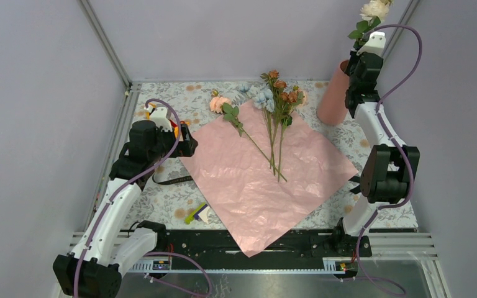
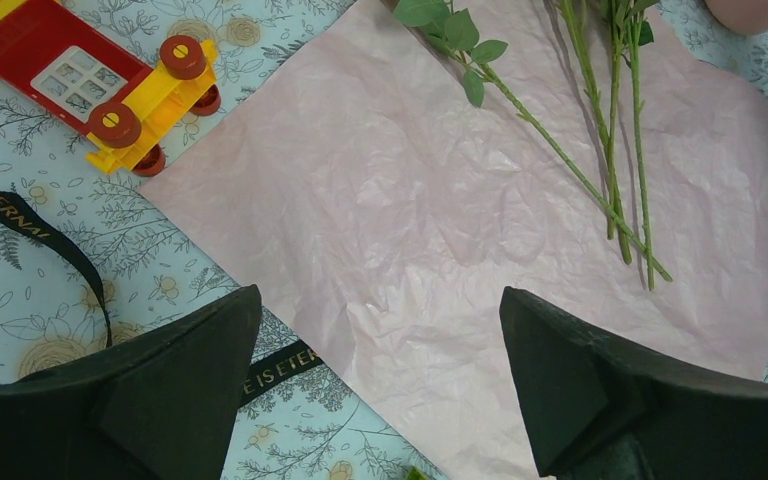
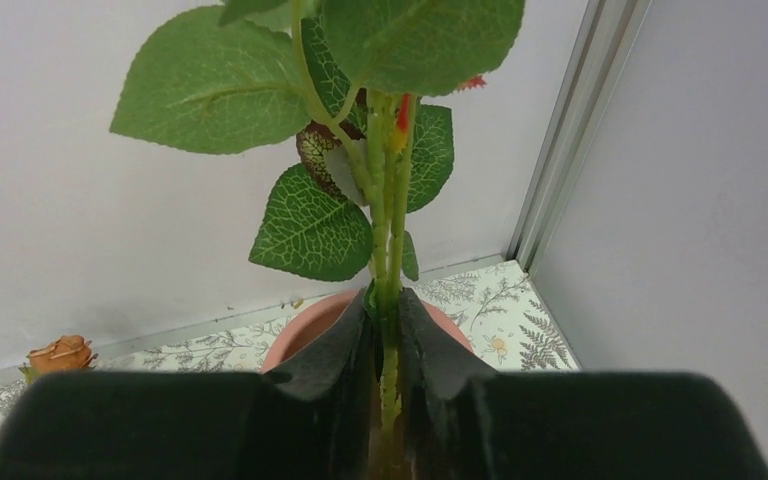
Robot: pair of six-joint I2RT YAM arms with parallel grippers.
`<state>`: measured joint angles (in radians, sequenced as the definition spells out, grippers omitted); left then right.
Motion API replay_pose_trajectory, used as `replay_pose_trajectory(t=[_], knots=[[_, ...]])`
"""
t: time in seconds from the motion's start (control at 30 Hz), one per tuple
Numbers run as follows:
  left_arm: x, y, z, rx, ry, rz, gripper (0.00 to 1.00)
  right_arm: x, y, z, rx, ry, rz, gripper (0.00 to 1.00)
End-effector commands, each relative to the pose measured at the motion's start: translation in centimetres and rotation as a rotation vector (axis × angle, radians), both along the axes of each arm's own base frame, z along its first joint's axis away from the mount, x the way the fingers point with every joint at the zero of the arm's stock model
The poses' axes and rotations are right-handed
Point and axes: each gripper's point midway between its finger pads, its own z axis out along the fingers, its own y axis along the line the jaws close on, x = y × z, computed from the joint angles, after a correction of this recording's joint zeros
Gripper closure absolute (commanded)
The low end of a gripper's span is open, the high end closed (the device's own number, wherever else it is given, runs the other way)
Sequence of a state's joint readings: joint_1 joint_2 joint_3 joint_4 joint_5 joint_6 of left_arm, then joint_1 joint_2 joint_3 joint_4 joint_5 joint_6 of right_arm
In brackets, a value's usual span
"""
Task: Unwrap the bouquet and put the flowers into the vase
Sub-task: Insert the fake flower into the vase.
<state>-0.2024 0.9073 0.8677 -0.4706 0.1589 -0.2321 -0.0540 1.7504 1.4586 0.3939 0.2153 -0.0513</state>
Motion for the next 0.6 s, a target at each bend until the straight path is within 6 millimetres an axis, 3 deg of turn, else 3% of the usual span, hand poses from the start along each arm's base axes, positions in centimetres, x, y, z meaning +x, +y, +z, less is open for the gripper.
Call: replay_pose_trajectory(t=[0.0, 0.23, 0.43, 0.57], knots=[[0.5, -0.2, 0.6, -0.008, -0.034, -0.016, 0.01, 0.0, -0.2, 0.7, 0.0, -0.04, 0.001, 0.79], [0.4, -0.3, 0.7, -0.013, -0.034, -0.023, 0.01, -0.6, -0.1, 0.9, -0.001, -0.047, 0.007, 0.58], [0.3, -0.3, 0.9, -0.016, -0.041, -0.025, 0.01, -1.7, 0.1, 2.3, -0.007, -0.074, 0.012, 0.48], [0.2, -0.3, 1.0, -0.017, -0.047, -0.023, 0.01, -2.7, 0.3, 2.9, -0.004, -0.088, 0.023, 0.31]])
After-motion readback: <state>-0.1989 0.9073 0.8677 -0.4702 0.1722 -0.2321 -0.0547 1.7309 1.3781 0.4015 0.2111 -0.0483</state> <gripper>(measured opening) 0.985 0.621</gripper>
